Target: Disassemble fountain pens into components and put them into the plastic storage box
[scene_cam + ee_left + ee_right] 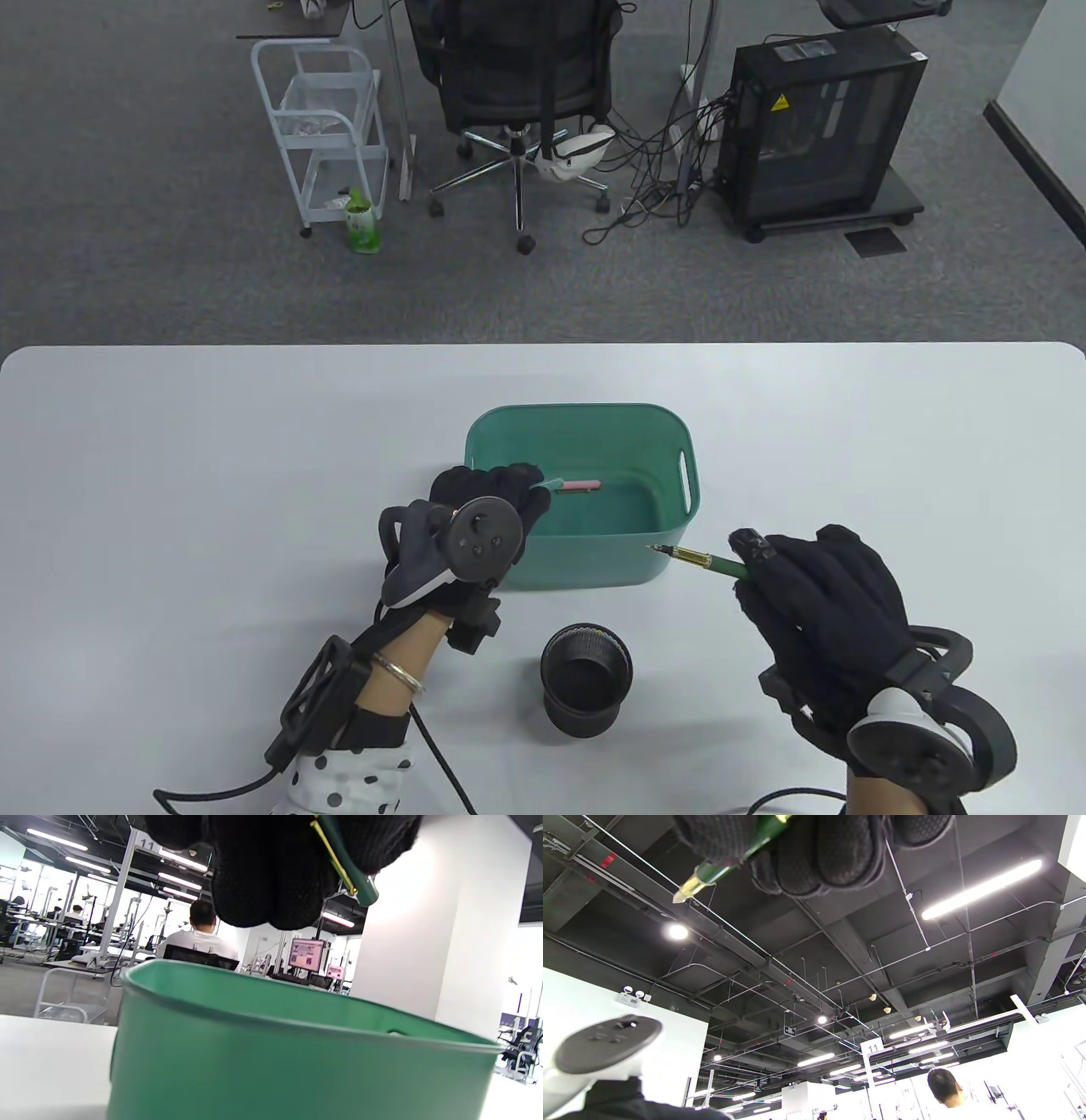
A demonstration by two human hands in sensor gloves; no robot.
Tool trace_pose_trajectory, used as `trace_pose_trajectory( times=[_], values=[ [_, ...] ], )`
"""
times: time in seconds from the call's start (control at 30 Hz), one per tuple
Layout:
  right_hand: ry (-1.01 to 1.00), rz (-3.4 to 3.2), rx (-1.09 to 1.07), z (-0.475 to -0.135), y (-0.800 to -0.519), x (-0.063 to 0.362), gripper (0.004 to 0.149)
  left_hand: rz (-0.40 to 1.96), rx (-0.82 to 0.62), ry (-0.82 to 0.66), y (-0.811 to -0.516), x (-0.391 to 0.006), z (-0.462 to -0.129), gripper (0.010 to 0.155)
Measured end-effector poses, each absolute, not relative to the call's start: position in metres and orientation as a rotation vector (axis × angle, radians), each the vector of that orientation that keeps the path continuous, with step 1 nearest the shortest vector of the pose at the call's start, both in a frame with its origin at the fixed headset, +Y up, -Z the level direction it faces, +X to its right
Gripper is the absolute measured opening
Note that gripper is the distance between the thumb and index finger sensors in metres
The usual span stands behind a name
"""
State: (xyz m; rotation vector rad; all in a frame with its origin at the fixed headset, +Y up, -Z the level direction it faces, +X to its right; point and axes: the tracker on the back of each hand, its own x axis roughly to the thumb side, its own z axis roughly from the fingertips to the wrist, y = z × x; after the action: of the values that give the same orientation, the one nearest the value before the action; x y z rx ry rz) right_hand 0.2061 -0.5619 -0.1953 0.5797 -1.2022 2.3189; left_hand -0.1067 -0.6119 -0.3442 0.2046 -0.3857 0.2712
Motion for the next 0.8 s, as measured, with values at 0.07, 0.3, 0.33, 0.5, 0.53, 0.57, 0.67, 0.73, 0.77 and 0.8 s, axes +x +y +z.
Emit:
trace_pose_trajectory(
  times=[0.07,0.3,0.33,0.5,0.53,0.57,0.67,0.73,0.77,0.8],
  values=[
    [-1.200,2.317,0.579,-0.195,-0.562,0.207,0.044,0.270,0.179,-0.376,-0.616,-0.103,-0.351,0.045],
    [-1.195,2.308,0.579,-0.195,-0.560,0.208,0.044,0.231,0.122,-0.361,-0.630,-0.094,-0.365,0.045],
    [-1.195,2.308,0.579,-0.195,-0.560,0.208,0.044,0.226,0.120,-0.361,-0.631,-0.093,-0.366,0.045],
    [-1.184,2.314,0.583,-0.196,-0.560,0.207,0.044,0.219,0.113,-0.367,-0.635,-0.090,-0.368,0.045],
    [-1.181,2.317,0.584,-0.196,-0.561,0.207,0.044,0.220,0.112,-0.368,-0.635,-0.090,-0.368,0.045],
    [-1.179,2.320,0.585,-0.196,-0.561,0.206,0.044,0.220,0.113,-0.370,-0.635,-0.090,-0.368,0.045],
    [-1.177,2.323,0.586,-0.197,-0.561,0.206,0.044,0.221,0.113,-0.374,-0.635,-0.089,-0.368,0.045],
    [-1.174,2.324,0.587,-0.197,-0.561,0.206,0.044,0.220,0.111,-0.376,-0.636,-0.089,-0.368,0.045],
    [-1.174,2.326,0.587,-0.197,-0.561,0.205,0.044,0.222,0.113,-0.378,-0.637,-0.089,-0.368,0.045],
    [-1.173,2.327,0.587,-0.197,-0.561,0.205,0.044,0.222,0.114,-0.380,-0.637,-0.089,-0.368,0.045]
  ],
)
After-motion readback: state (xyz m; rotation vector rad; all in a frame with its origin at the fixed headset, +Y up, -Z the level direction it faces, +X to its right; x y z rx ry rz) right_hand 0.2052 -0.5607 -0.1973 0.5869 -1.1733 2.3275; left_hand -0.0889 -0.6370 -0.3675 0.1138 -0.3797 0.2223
